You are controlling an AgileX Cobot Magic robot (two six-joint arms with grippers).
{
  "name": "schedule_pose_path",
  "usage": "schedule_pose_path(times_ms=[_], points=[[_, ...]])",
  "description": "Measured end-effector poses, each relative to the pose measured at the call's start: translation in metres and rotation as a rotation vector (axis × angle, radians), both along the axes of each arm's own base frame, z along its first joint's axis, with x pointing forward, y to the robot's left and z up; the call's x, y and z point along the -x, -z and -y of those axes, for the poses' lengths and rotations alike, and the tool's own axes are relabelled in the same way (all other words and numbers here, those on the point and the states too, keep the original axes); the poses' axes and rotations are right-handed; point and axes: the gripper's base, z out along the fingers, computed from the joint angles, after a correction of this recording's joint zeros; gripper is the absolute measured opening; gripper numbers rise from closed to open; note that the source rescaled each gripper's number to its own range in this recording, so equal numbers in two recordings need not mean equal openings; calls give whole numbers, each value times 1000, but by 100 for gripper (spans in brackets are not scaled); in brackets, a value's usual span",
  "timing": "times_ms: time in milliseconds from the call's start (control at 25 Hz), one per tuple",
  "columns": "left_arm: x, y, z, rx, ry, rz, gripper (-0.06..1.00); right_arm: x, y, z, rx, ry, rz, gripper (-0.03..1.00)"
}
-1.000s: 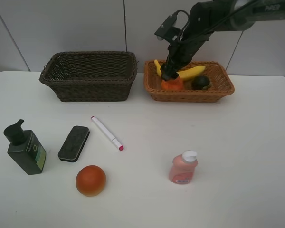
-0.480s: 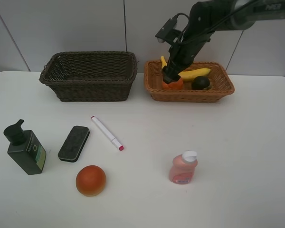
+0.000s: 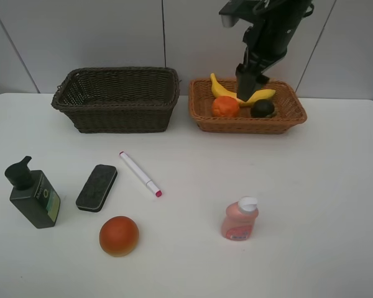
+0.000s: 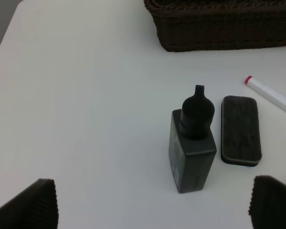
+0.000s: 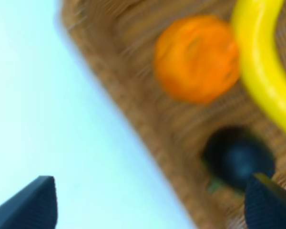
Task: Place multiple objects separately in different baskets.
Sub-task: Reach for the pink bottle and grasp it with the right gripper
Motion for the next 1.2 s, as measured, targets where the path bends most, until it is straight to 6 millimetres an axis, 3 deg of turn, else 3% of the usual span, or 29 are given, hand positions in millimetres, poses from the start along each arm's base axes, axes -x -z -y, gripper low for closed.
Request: schedule_pose_path(times_ms=[200, 480, 640, 800, 1000, 1200], points=[[0, 0, 0, 0, 0, 0, 100, 34, -26, -5, -99, -109, -12, 97], [0, 0, 0, 0, 0, 0, 100, 109, -30, -12, -67, -236, -61, 97], [0, 0, 0, 0, 0, 0, 100, 144, -15, -10, -39, -265, -126, 97], [0, 0, 0, 0, 0, 0, 100, 164, 10, -2, -13, -263, -233, 97], [0, 0, 0, 0, 0, 0, 100, 178, 44, 1, -33, -242, -306, 97], [0, 0, 0, 0, 0, 0, 100, 180, 66, 3, -64, -234, -261, 97]])
